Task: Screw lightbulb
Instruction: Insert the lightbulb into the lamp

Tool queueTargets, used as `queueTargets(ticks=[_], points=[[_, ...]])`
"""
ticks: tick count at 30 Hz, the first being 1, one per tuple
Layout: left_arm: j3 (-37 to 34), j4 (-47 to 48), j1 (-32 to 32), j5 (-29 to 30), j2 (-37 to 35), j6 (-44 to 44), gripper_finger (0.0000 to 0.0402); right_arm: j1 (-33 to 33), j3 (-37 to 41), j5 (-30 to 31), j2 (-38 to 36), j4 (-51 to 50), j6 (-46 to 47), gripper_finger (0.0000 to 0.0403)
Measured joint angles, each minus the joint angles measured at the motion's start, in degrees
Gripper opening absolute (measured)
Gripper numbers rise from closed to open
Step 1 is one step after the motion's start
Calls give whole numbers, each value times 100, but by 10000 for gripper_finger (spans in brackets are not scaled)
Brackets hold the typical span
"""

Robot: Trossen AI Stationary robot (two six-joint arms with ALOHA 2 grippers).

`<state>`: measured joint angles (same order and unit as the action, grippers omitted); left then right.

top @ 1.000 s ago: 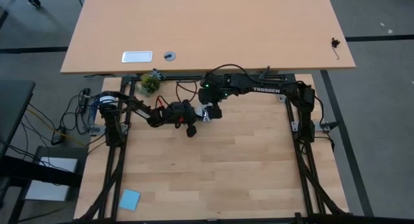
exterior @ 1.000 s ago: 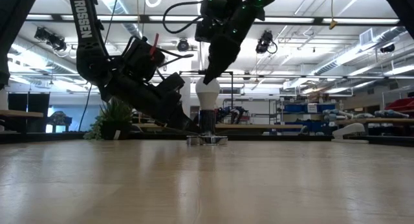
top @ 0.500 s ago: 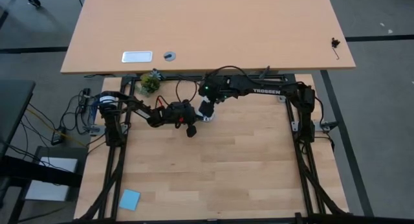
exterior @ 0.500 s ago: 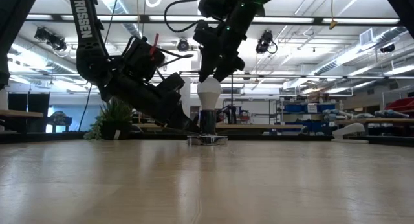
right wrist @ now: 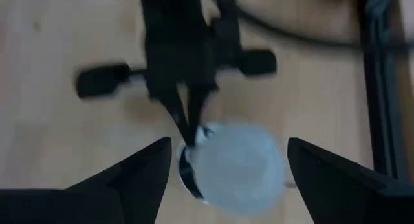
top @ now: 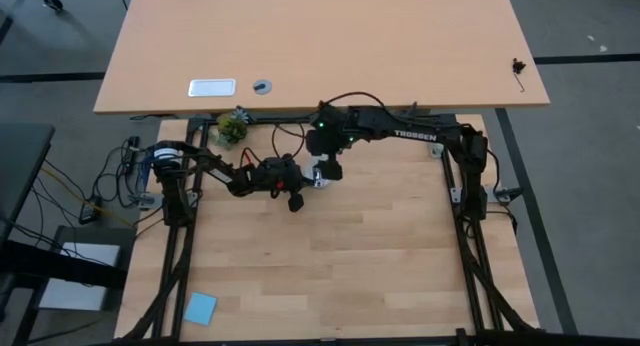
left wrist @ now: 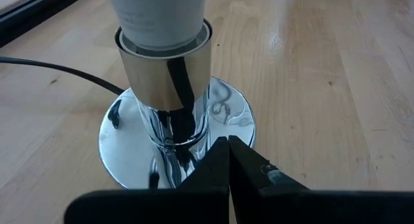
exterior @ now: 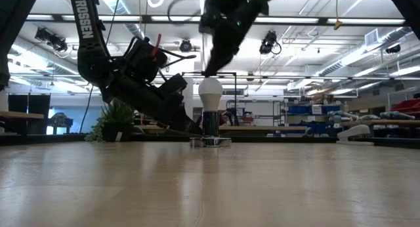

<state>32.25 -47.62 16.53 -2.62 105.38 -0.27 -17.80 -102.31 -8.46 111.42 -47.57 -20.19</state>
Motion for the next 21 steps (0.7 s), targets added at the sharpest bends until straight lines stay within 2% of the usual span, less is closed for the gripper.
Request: queueTargets(ticks=[12,15,21], points=[[0,7,-1,1,0,0,1,-150,553,27,7,334,71,304],[0,4,0,3,2,0,1,-104,644,171,-11,479,604,291],[0,28,-1,63,2,1,1,109,812,904,-44,595,2234,276]])
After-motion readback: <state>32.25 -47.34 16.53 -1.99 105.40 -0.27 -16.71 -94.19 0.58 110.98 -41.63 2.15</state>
